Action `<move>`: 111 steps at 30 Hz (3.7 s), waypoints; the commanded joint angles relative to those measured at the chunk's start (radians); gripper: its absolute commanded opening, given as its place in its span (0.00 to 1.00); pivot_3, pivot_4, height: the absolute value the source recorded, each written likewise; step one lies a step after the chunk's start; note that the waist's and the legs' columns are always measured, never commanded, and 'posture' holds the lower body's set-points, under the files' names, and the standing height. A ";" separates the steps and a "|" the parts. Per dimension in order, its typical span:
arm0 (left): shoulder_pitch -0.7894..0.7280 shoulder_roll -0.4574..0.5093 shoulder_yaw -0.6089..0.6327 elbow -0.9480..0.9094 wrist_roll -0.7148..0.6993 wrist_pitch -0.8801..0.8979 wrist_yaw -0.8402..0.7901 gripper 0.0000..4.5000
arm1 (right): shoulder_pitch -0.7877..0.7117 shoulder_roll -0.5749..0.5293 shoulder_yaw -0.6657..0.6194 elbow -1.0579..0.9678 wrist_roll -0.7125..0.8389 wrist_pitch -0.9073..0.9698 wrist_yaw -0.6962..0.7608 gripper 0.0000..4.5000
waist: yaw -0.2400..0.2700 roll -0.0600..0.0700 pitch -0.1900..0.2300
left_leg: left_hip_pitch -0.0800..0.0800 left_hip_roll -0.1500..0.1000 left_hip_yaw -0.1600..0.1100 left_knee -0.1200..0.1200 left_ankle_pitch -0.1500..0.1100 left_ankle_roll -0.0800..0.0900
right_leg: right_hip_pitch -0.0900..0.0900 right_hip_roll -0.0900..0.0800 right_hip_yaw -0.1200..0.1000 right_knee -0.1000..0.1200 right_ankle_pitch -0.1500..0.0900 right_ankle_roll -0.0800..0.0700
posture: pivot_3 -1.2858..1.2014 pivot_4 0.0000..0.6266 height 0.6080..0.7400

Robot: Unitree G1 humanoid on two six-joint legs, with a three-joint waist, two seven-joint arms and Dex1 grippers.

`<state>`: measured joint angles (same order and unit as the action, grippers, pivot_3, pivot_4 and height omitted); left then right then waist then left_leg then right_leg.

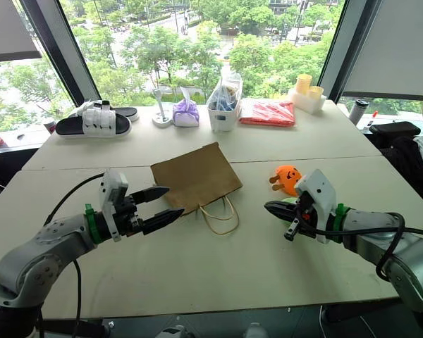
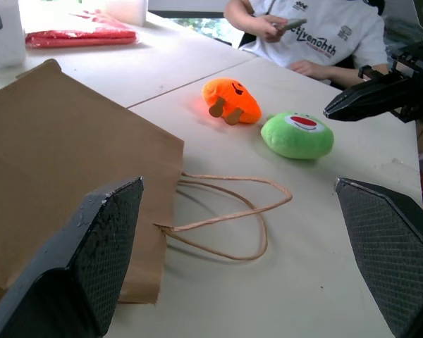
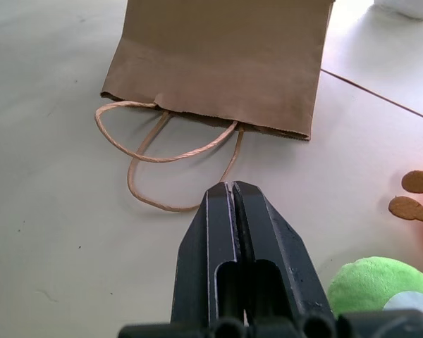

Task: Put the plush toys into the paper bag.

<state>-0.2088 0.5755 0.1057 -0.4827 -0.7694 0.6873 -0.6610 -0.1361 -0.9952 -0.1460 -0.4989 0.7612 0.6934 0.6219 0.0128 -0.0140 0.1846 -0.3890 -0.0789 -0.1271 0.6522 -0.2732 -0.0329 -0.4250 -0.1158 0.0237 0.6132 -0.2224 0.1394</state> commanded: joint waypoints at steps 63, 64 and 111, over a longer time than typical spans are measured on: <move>-0.492 -0.249 -0.273 0.625 0.456 -0.548 -0.327 0.01 | 0.093 0.208 -0.034 -0.069 -0.280 0.000 -0.090 0.00 | 0.000 0.000 0.000 | 0.000 -0.004 0.000 0.002 0.000 0.000 | 0.000 -0.001 0.000 0.002 0.001 0.001 | 0.52 0.24 1.00; -0.499 -0.249 -0.267 0.618 0.449 -0.533 -0.326 0.01 | 0.087 0.212 -0.029 -0.073 -0.274 0.005 -0.086 0.00 | 0.000 0.000 0.000 | 0.000 -0.004 -0.001 0.003 0.000 0.000 | 0.000 -0.001 0.000 0.002 0.001 0.001 | 0.52 0.24 1.00; -0.606 -0.155 -0.015 0.498 0.294 -0.327 -0.178 0.01 | -0.363 0.847 0.345 0.745 -0.710 -0.319 -0.255 0.00 | -0.054 0.001 -0.001 | 0.003 -0.006 -0.008 -0.001 0.007 -0.013 | -0.006 0.000 0.000 0.016 0.001 0.000 | 0.52 0.24 1.00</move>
<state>-0.8363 0.4275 0.1221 0.0824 -0.4689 0.3791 -0.8273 -0.5195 -0.1376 0.2081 0.2679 0.0600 0.3414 0.3703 -0.0415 -0.0134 0.1839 -0.3857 -0.0853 -0.1351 0.6509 -0.2658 -0.0457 -0.4305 -0.1160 0.0239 0.6288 -0.2214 0.1398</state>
